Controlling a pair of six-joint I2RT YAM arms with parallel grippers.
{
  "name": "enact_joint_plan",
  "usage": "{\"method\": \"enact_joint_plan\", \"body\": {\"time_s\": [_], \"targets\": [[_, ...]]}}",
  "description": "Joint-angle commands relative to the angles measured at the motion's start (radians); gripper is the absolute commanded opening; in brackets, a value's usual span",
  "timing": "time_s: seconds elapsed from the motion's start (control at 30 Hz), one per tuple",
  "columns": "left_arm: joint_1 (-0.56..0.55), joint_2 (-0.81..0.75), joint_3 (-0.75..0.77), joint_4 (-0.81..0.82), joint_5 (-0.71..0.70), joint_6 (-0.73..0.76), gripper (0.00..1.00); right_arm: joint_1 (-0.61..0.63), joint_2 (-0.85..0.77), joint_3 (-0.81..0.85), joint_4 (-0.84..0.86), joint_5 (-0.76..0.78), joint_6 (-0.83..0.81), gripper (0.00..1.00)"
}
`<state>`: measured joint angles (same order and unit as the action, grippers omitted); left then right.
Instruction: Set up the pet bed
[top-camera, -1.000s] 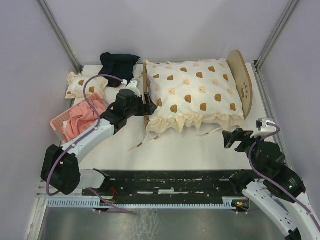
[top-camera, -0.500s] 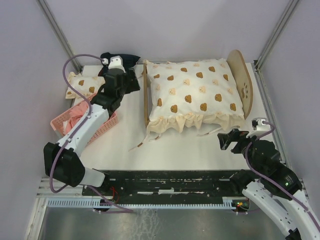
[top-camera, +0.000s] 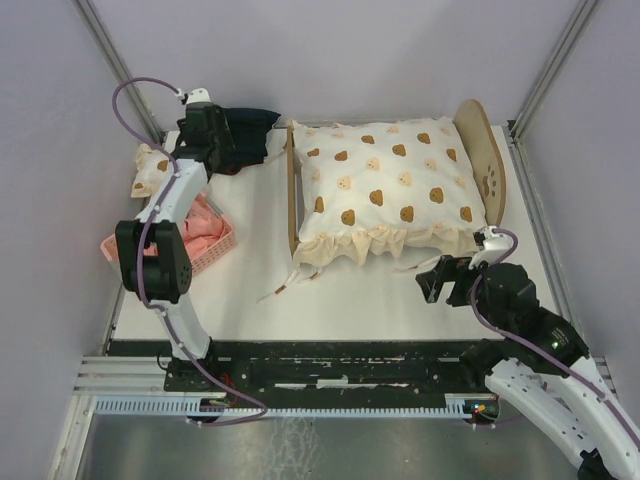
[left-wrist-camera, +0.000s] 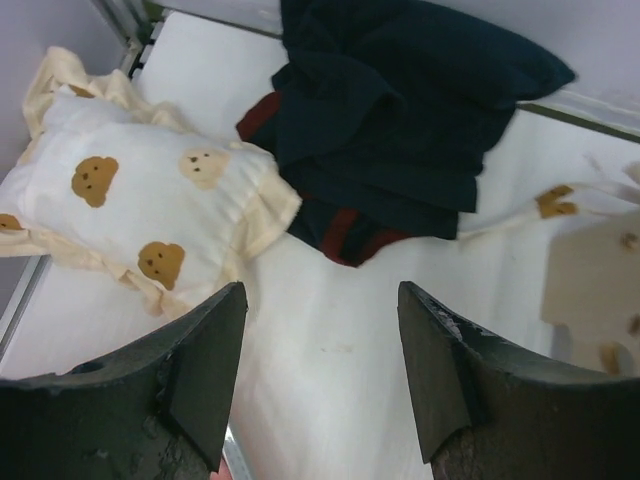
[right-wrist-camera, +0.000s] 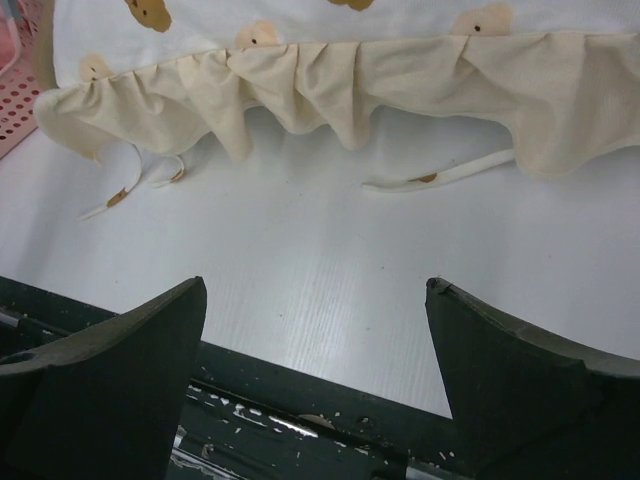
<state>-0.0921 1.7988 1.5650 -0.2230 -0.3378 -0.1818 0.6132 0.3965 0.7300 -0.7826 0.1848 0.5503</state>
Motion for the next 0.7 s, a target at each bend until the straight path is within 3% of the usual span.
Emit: {"method": "enact_joint_plan", "body": {"time_s": [0.0, 0.13, 0.27, 0.43, 0.57, 0.67], "targets": [[0.102, 0.125, 0.127, 0.005, 0.022, 0.025, 0.69, -0.001, 0.031, 0.041, 0.008, 0.031, -0.042, 0.99], [0.159, 0.261, 0.302, -0.070, -0.002, 0.025, 0.69, -0.001, 0.038, 0.052, 0.012, 0.050, -0.059, 0.99], [0.211, 0.356, 0.361, -0.081, -0.006, 0.003, 0.78, -0.001, 0.063, 0.060, 0.021, 0.069, -0.085, 0.99], [0.241, 0.476, 0.437, -0.132, 0.036, -0.013, 0.76, 0.000, 0.122, 0.033, 0.066, 0.090, -0.087, 0.99], [0.255, 0.590, 0.519, -0.186, 0.083, -0.053, 0.70, -0.001, 0.172, 0.027, 0.100, 0.066, -0.095, 0.99], [0.266, 0.646, 0.576, -0.227, 0.116, -0.057, 0.50, 0.000, 0.204, 0.040, 0.103, 0.071, -0.106, 0.99]]}}
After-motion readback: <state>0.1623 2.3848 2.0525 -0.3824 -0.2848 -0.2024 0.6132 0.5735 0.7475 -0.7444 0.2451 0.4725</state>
